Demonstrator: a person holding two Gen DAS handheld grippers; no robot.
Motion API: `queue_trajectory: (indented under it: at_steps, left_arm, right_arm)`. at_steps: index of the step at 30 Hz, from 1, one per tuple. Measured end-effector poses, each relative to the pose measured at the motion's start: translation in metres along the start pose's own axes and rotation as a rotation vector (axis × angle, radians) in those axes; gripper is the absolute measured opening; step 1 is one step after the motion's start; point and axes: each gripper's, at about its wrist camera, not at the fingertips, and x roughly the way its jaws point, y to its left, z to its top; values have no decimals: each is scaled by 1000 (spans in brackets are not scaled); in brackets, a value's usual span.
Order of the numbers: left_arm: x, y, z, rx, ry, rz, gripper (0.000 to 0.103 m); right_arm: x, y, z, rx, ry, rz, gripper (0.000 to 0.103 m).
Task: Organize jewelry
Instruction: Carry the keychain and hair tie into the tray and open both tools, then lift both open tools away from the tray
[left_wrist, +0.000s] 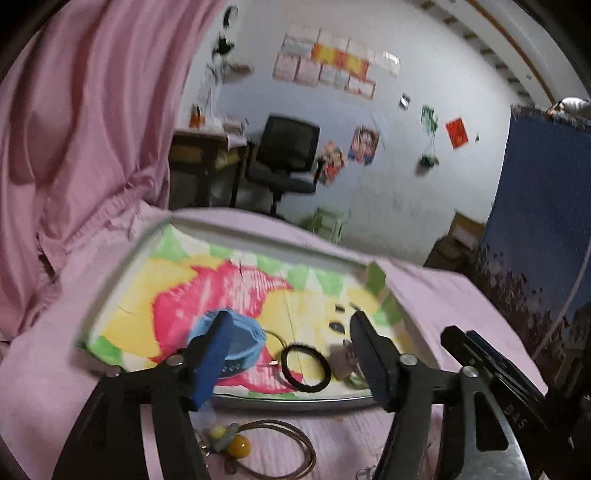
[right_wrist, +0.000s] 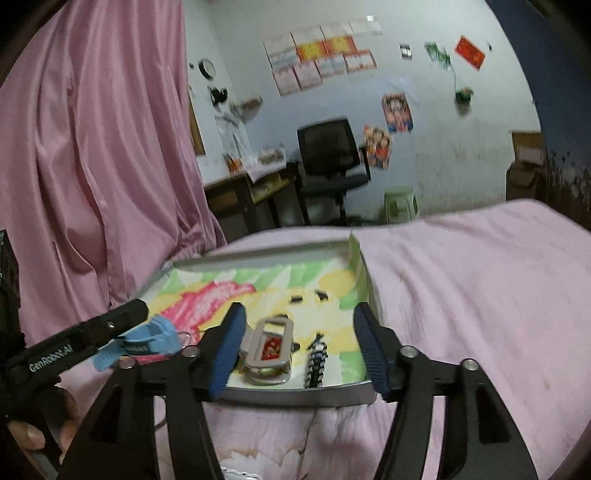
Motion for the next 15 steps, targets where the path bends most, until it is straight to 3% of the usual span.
queue_trajectory:
  at_steps: [4,6,8,10,15]
  left_arm:
    - [-22,1,2,13,-35,19,80]
    - [-36,0,2,37,-65,35,85]
    - [-50,1,1,56,-93,51,92]
    - [-63,3,-2,68,-122,65,98]
    - [-93,13,-12,53,-161,78,103]
  right_arm:
    - [-29,9,7,-21,-92,3,80]
    - [-41,14,9,-30,-125,5,95]
    - [-55,17,9,-41,-154,11,101]
    - [-67,23,8,-54,-174,11,101]
    - [-93,26,-2,-65,-184,-11,102]
